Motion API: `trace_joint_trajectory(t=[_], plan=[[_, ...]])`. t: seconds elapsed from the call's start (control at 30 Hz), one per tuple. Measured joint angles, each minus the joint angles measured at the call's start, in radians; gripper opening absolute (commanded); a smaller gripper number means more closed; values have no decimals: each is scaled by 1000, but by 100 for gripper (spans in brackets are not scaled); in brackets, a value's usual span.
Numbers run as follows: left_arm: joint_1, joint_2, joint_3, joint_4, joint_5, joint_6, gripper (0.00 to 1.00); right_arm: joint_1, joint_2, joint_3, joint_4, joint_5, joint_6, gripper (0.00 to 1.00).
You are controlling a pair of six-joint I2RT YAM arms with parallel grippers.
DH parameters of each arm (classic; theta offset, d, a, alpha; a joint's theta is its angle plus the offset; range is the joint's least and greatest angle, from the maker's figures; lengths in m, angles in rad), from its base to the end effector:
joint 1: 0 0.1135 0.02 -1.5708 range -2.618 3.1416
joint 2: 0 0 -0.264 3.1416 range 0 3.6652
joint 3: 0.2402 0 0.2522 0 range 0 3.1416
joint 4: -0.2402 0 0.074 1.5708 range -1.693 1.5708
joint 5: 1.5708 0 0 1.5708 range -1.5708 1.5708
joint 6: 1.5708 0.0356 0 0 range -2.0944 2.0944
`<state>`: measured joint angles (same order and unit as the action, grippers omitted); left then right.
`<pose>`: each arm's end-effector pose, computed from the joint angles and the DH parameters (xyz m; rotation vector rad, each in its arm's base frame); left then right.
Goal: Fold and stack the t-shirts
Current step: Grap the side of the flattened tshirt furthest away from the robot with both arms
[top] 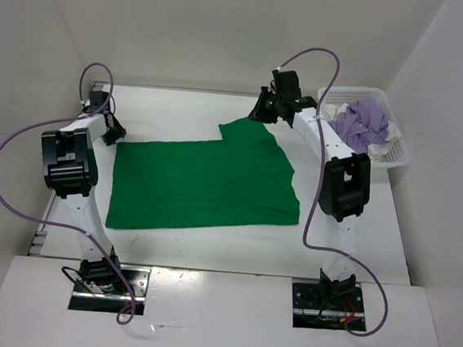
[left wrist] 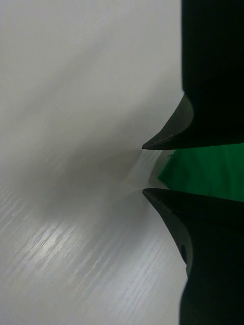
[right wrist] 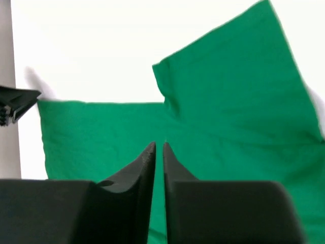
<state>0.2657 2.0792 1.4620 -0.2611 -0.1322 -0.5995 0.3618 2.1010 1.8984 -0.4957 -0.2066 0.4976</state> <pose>0.4357 0.1234 0.1672 -1.0749 2.1890 0.0130 0.4547 0.1799 0.2808 0.0460 2.3452 0.6758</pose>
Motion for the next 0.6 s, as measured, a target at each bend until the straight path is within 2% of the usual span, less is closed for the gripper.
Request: trace_joint_trajectory(t=[0.1, 0.17, 0.23, 0.3, 0.4, 0.47, 0.53, 0.57, 0.6], plan=[[0, 2, -6, 11, 2, 1, 39, -22, 50, 72, -6, -11, 2, 27], [0, 0, -16, 29, 2, 2, 31, -34, 99, 137, -12, -16, 3, 31], [0, 0, -25, 47, 2, 3, 27, -48, 164, 225, -21, -16, 3, 34], [0, -2, -33, 60, 4, 5, 20, -63, 254, 352, -49, -12, 6, 36], [1, -7, -43, 71, 7, 13, 17, -89, 436, 622, -108, -5, 13, 39], [1, -11, -50, 76, 7, 20, 17, -108, 563, 807, -132, -4, 29, 41], [1, -14, -56, 77, 6, 24, 24, -134, 624, 855, -139, -10, 50, 42], [1, -16, -56, 75, 5, 25, 37, -146, 639, 857, -147, -11, 58, 42], [1, -18, -56, 73, 1, 32, 43, -158, 657, 864, -154, -12, 63, 42]])
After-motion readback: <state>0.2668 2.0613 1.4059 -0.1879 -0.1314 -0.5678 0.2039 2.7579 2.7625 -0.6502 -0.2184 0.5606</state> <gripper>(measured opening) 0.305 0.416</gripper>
